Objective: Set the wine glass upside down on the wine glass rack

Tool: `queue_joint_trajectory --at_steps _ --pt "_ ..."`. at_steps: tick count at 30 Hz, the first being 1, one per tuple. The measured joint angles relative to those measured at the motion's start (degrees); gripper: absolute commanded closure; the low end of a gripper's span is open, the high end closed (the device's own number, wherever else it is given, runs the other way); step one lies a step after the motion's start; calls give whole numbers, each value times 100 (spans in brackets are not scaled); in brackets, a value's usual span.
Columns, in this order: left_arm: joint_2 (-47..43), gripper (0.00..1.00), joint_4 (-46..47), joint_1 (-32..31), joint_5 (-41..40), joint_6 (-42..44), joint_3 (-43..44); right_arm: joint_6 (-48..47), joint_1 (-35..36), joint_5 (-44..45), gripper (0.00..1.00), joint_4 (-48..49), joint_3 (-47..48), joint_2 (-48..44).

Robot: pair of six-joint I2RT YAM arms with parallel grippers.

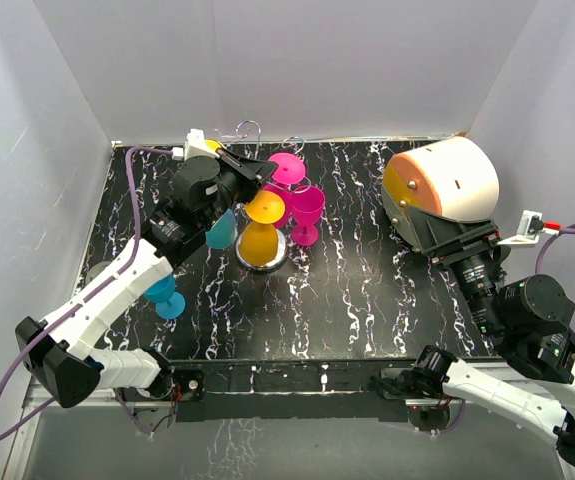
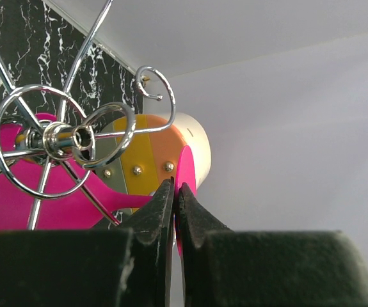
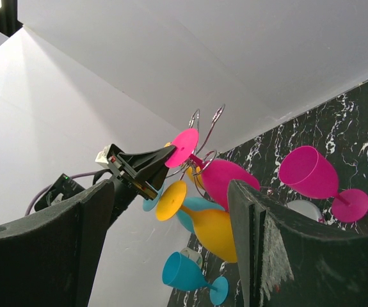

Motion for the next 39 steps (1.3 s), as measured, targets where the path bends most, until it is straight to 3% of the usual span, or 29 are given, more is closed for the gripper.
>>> queue_joint_trajectory --at_steps 19,39 --pt "-127 100 155 39 557 339 -190 140 0 -22 30 -4 -9 116" --pt "160 100 131 46 1478 870 223 179 0 -42 30 -52 -122 162"
